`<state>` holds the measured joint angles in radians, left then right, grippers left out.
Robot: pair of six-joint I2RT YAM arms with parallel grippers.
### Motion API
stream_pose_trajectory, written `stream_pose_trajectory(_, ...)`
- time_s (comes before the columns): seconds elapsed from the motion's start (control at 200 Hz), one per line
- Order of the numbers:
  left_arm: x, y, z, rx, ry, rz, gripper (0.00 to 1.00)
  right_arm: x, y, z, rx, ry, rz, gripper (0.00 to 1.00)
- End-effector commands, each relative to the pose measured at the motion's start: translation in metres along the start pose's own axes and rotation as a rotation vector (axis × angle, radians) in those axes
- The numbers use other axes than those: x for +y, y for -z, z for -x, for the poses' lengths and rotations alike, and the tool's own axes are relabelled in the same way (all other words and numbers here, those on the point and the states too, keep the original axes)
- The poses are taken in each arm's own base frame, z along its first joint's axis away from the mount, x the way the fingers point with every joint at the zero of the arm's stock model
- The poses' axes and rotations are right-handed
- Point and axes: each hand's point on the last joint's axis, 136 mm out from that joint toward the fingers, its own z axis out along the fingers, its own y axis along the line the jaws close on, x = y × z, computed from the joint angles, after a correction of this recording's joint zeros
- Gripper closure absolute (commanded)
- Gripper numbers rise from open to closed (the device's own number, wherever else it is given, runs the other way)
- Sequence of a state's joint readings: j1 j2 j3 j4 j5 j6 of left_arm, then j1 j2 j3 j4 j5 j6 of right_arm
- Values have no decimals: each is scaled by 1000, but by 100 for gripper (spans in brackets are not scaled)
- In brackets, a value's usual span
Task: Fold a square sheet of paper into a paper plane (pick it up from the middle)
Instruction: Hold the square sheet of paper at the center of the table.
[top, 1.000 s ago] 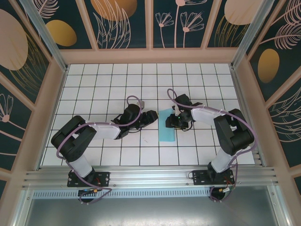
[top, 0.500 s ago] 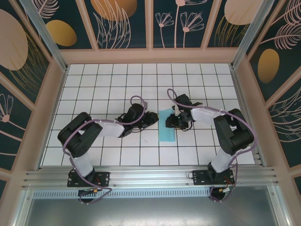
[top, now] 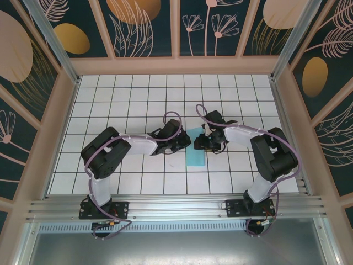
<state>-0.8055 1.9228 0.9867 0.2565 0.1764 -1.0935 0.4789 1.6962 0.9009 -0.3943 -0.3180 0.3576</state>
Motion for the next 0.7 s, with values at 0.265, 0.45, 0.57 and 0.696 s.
stream_pose_trajectory(0.265, 14, -12, -8, 44, -50, 109, 97, -29, -28, -13, 28, -16, -106, 50)
stream_pose_trajectory(0.45, 23, -18, -12, 62, -62, 160, 98, -29, -29, -13, 31, -14, -109, 50)
stream_pose_trajectory(0.57, 34, -18, -14, 68, -69, 207, 99, -28, -28, -12, 29, -12, -110, 50)
stream_pose_trajectory(0.696, 43, -19, -16, 78, -79, 250, 100, -27, -27, -10, 23, -14, -110, 50)
